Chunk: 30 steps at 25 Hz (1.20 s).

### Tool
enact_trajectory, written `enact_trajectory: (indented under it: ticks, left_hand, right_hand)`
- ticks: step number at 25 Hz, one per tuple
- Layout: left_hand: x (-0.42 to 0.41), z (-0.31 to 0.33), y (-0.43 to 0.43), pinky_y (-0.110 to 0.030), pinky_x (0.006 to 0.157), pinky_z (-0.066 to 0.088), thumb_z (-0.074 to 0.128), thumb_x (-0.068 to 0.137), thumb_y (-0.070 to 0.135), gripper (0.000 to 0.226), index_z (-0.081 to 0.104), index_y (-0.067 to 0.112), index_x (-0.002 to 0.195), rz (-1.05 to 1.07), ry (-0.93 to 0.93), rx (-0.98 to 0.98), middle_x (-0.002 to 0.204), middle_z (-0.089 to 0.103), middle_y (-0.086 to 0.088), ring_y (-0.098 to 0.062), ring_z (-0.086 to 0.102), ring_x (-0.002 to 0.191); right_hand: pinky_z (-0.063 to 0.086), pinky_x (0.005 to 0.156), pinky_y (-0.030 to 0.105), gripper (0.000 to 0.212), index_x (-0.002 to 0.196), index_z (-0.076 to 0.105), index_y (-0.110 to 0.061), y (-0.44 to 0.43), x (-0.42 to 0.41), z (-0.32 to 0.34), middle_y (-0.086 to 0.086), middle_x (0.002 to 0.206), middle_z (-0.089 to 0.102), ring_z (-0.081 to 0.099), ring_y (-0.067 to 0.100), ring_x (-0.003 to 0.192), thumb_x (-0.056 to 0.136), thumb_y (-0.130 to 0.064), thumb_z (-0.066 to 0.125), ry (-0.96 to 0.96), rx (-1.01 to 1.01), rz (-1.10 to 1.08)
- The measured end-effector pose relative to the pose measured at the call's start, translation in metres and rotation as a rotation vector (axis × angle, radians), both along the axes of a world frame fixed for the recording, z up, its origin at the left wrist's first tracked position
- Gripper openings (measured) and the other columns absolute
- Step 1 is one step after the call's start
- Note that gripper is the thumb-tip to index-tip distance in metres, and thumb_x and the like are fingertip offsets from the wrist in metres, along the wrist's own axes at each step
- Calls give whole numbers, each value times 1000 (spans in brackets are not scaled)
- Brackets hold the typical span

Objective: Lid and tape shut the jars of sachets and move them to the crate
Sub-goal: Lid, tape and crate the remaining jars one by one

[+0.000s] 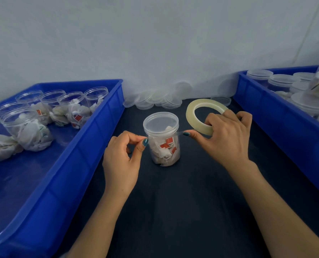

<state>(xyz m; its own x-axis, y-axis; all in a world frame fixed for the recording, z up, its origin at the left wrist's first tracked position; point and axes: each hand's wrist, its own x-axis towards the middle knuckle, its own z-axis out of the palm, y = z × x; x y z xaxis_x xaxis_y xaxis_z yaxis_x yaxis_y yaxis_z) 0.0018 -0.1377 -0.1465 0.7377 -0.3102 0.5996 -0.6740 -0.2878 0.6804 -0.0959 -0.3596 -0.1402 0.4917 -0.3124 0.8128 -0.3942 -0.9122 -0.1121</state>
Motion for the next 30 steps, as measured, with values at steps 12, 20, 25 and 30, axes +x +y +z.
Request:
enact_trajectory:
  ticks: [12, 20, 25, 30]
  left_hand:
    - [14, -2, -15, -22, 81, 50, 64, 73, 72, 59, 52, 35, 118, -84, 215, -61, 116, 57, 19, -1, 59, 98]
    - [54, -4, -39, -19, 99, 50, 77, 71, 47, 72, 51, 33, 137, -595, 466, -36, 132, 60, 24, 4, 53, 125]
    - [69, -11, -40, -27, 97, 53, 53, 100, 27, 35, 60, 23, 134, -727, 681, -173, 135, 63, 5, -15, 57, 128]
    - [28, 8, -48, -29, 106, 44, 49, 82, 78, 74, 51, 31, 139, -440, 445, -137, 137, 56, 18, 2, 51, 127]
  right_hand:
    - [21, 78, 38, 64, 73, 59, -21, 1, 5, 0, -4, 66, 57, 50, 20, 77, 88, -76, 29, 53, 37, -45]
    - [21, 77, 38, 62, 67, 54, -21, 5, 3, 2, -5, 64, 54, 47, 19, 73, 88, -75, 31, 81, 55, -26]
    - [15, 76, 34, 59, 65, 53, -21, 4, 2, 4, -6, 62, 52, 38, 14, 72, 87, -73, 33, 94, 92, -15]
    - [19, 76, 36, 57, 66, 53, -22, 8, 0, 7, -8, 63, 49, 40, 14, 72, 87, -72, 33, 123, 97, -27]
